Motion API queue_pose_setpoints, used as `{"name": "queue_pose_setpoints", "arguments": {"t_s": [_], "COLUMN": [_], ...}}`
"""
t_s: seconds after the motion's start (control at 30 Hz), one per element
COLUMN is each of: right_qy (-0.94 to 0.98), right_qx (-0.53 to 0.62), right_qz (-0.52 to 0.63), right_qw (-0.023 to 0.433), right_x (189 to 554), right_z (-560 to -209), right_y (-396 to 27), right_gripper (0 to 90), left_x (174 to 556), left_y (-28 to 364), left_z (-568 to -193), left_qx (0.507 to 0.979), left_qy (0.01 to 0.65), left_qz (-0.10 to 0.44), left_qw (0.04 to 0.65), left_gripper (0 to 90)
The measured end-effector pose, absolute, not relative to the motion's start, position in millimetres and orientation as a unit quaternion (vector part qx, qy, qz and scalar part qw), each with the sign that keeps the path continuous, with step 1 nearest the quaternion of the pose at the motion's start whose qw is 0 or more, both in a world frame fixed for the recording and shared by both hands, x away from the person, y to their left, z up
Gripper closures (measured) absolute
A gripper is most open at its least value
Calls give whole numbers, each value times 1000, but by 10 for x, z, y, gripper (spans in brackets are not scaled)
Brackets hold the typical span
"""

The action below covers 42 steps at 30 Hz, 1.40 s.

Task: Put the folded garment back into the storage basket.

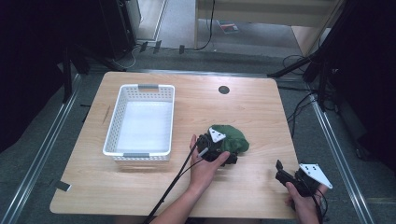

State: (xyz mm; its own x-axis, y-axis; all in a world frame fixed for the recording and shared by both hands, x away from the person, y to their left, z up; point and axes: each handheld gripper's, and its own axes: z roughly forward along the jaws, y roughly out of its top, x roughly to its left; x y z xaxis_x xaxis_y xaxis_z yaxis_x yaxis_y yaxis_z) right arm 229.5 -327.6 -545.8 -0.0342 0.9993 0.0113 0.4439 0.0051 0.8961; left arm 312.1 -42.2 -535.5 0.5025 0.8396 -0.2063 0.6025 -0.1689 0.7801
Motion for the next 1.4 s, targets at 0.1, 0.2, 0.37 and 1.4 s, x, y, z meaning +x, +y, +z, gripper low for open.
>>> {"name": "queue_pose_setpoints", "arguments": {"t_s": [0.1, 0.2, 0.37, 1.4], "right_qy": [609, 608, 608, 608], "right_qx": [593, 592, 591, 594], "right_qz": [383, 385, 386, 383], "right_qw": [363, 363, 364, 363], "right_x": [2295, 2295, 2296, 2300], "right_z": [-5458, -5457, -5458, -5458], "right_y": [-3276, -3277, -3274, -3271], "right_gripper": [128, 128, 128, 130], "left_x": [3127, 3124, 3123, 3047], "left_y": [-452, -472, -504, -262], "left_z": [-5395, -5426, -5473, -5083], "left_qx": [754, 761, 765, 738], "left_qy": [482, 479, 479, 471], "left_qz": [144, 148, 151, 179], "left_qw": [423, 411, 402, 449], "left_gripper": [0, 0, 0, 407]}}
